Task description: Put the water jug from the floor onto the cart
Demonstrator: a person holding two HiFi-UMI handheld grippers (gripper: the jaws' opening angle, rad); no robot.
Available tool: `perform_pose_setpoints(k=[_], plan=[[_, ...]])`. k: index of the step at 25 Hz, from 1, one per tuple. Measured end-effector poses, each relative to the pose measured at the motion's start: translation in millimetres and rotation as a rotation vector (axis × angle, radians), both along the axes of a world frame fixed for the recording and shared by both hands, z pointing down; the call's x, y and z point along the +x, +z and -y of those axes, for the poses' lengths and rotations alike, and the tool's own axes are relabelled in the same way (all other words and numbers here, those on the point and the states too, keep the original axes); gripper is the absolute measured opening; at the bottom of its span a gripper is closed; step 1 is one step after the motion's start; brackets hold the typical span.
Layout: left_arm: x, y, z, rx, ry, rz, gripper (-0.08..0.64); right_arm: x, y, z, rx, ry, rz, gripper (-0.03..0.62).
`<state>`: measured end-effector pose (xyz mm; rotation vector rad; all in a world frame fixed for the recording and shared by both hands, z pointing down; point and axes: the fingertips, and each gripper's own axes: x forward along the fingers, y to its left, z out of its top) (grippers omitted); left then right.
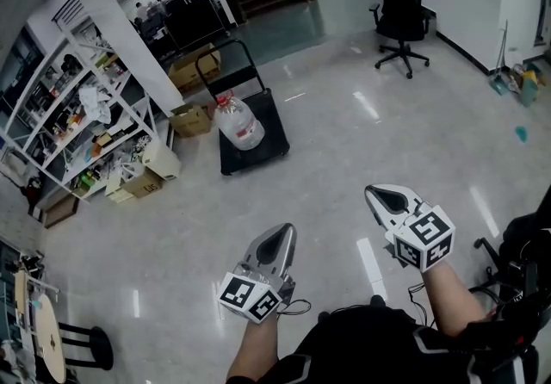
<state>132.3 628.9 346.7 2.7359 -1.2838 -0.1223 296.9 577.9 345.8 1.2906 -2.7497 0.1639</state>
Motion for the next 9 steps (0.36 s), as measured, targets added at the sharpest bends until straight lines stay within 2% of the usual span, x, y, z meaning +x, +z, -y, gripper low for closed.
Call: perform_pose_setpoints(k=[9], plan=[[4.0,5.3,-8.9,-0.011,-0.006,0.003,-0.003,7.1,11.1,6.2,-0.019,0.021,0.008,0.0]])
